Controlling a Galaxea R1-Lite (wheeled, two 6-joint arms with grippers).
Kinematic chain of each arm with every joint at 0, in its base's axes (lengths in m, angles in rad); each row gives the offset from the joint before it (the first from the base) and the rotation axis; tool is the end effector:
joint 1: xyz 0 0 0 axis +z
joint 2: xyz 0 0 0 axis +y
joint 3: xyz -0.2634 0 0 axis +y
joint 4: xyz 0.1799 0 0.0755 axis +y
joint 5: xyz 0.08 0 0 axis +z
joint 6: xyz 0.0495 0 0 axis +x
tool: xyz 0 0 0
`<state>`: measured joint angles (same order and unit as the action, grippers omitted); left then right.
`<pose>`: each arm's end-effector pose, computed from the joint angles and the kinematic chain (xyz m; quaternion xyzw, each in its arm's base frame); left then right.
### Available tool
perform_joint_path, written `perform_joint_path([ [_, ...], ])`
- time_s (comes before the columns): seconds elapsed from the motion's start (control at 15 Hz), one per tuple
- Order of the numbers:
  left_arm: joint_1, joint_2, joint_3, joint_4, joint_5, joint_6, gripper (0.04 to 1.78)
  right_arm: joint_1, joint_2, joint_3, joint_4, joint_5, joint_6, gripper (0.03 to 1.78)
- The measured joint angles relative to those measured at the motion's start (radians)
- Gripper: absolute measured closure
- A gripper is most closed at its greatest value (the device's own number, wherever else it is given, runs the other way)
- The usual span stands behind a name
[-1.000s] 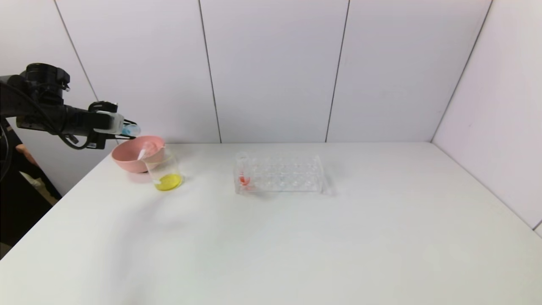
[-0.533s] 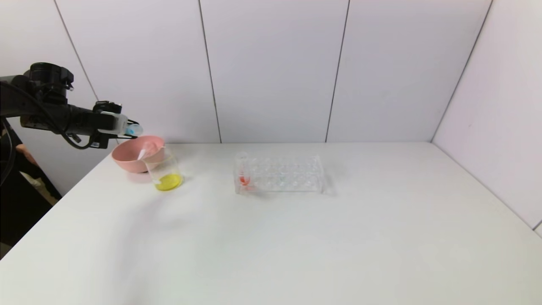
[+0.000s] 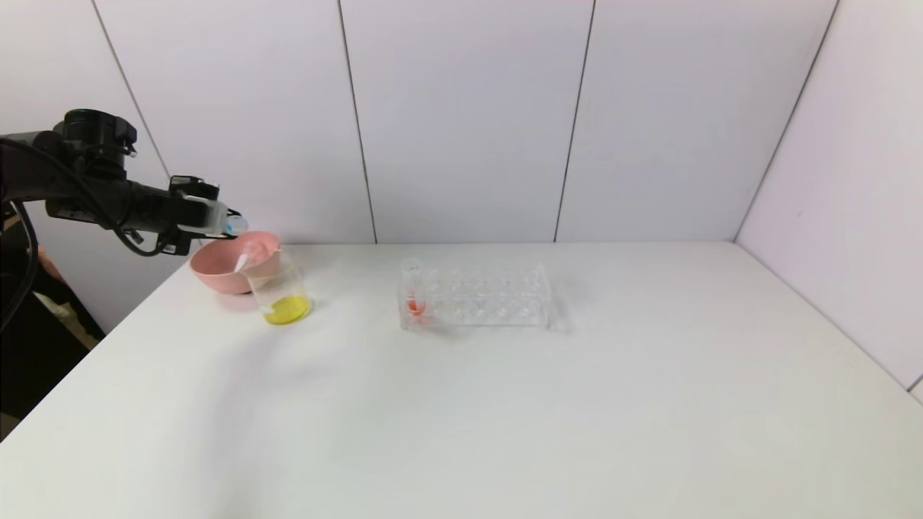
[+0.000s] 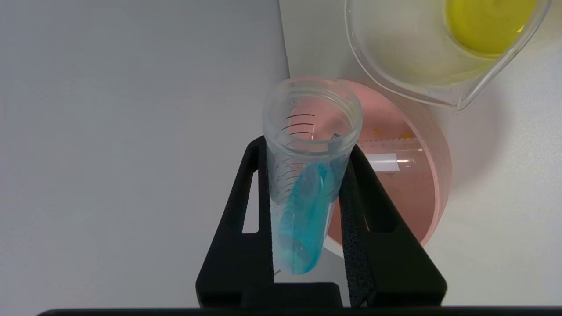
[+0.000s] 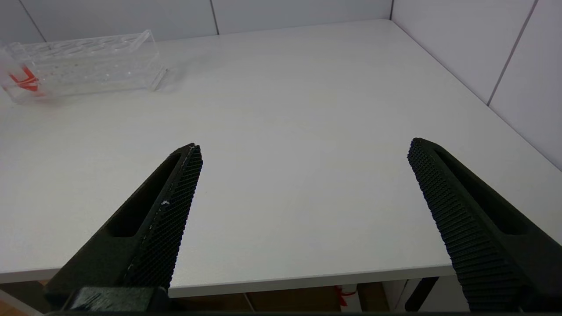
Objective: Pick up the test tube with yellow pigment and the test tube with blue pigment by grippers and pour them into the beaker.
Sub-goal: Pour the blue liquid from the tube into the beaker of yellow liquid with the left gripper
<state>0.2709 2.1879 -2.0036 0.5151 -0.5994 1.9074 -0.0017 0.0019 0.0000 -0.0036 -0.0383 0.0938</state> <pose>0.4272 0.0897 0.1783 0.6723 0.0545 -0.3423 0.6541 0.0461 -0.0020 0.0759 0.0469 -0.0018 -0.0199 0.9987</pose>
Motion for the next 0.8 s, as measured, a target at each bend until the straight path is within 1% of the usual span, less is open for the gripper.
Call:
perform_joint_path([
  [0.8,-0.017,-0.002,0.000,0.003,0.049,0.102,1.37,0.000,0.000,0.000,0.000,0.000,0.000,0.10],
])
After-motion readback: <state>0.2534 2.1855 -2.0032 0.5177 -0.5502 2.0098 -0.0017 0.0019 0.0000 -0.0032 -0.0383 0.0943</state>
